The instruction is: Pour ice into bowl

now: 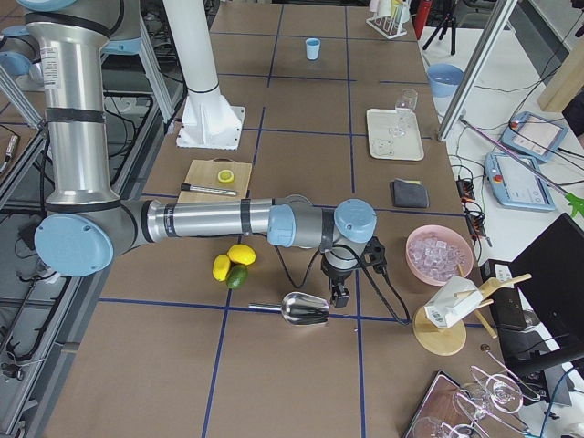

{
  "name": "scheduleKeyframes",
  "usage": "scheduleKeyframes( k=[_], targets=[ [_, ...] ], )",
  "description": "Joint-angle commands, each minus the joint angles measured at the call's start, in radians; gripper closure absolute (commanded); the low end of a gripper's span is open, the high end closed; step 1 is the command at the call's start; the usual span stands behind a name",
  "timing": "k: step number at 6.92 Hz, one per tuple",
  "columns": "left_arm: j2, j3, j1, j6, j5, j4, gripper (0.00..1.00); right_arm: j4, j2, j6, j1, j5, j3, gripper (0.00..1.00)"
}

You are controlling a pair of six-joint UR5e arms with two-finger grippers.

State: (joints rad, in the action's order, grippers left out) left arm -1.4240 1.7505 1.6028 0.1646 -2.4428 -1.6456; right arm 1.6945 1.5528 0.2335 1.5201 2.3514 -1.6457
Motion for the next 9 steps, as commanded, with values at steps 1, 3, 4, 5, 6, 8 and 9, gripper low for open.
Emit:
scheduleKeyframes(
  k=[1,3,4,5,6,8,9],
  targets=[
    [0.005,-0.005,-0.001,0.0,0.001,-0.005,0.0,0.001,0.006,-0.006,0.002,0.032,0.007,0.0],
    [0.003,-0.011,0.0,-0.002,0.028,-0.007,0.0,-0.003,0.001,-0.181,0.002,0.035,-0.014,0.0],
    [0.008,0.015,0.008,-0.001,0.018,-0.002,0.0,-0.006,0.004,-0.204,0.002,0.035,-0.013,0.0],
    [0.011,0.017,0.009,-0.005,0.022,0.0,0.0,-0.007,0.009,-0.268,0.002,0.035,-0.041,0.0],
    [0.011,0.017,0.009,-0.007,0.028,0.003,0.0,-0.039,0.003,-0.366,0.002,0.028,-0.057,0.0],
    [0.013,0.014,0.008,-0.004,0.054,0.003,0.0,-0.163,0.047,-0.417,0.002,0.026,-0.048,0.0],
    [0.007,0.02,0.008,-0.004,0.091,0.047,0.0,-0.167,0.046,-0.416,-0.003,0.025,-0.048,0.0]
  ],
)
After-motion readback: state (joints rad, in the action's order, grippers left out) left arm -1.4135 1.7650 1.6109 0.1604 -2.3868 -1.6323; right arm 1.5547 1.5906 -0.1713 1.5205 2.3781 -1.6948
